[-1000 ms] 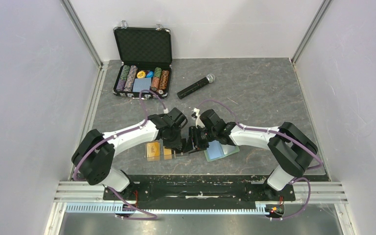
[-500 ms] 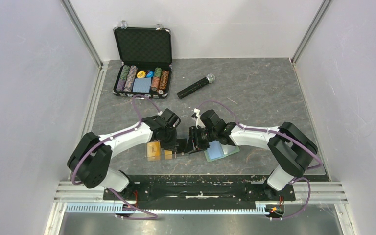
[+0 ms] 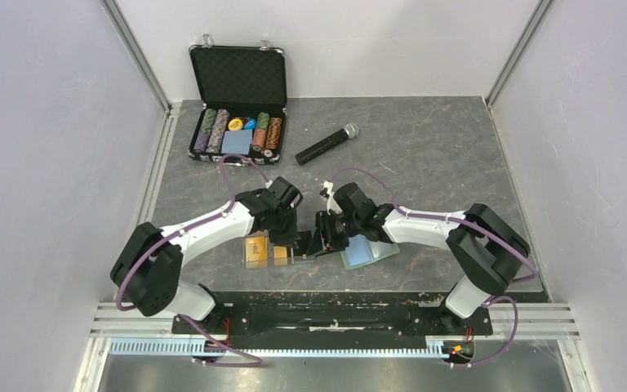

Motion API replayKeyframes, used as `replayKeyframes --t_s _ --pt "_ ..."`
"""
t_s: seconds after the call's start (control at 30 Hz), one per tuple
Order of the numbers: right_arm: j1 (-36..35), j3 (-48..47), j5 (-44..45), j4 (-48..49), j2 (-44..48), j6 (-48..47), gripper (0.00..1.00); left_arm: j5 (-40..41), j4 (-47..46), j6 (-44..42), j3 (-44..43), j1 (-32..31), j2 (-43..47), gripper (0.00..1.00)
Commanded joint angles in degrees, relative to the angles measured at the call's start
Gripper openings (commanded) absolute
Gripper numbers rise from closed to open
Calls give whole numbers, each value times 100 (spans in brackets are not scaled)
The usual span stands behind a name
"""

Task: Put the credit cards into the card holder
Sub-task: Pick up the credit card from the storage box.

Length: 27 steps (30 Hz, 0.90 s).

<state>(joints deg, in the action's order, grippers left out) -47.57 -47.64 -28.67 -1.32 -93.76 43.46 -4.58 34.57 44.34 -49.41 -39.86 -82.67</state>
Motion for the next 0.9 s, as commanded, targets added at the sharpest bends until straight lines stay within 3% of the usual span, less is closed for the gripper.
replayKeyframes --t_s 0.0,0.07,0.13,0.37,0.47,0.7,0.87 --pt "-16 34 -98 148 -60 -75 38 -1 -33 -108 -236 -27 70 7" --pt "-21 35 -98 141 -55 -84 38 57 -7 -82 -184 -22 15 22" --pt "-13 51 -96 144 -54 -84 38 55 -69 -11 -75 -1 17 29" --pt "-17 57 -105 143 -46 -92 38 -381 -635 178 456 253 109 36" --pt "-18 62 -107 142 -51 -93 38 -439 -706 183 529 312 38 31" --pt "-20 62 -111 141 -55 -92 38 -476 -741 116 450 312 25 7" --pt "-17 53 -113 141 -57 -97 38 -552 -696 58 350 312 47 2"
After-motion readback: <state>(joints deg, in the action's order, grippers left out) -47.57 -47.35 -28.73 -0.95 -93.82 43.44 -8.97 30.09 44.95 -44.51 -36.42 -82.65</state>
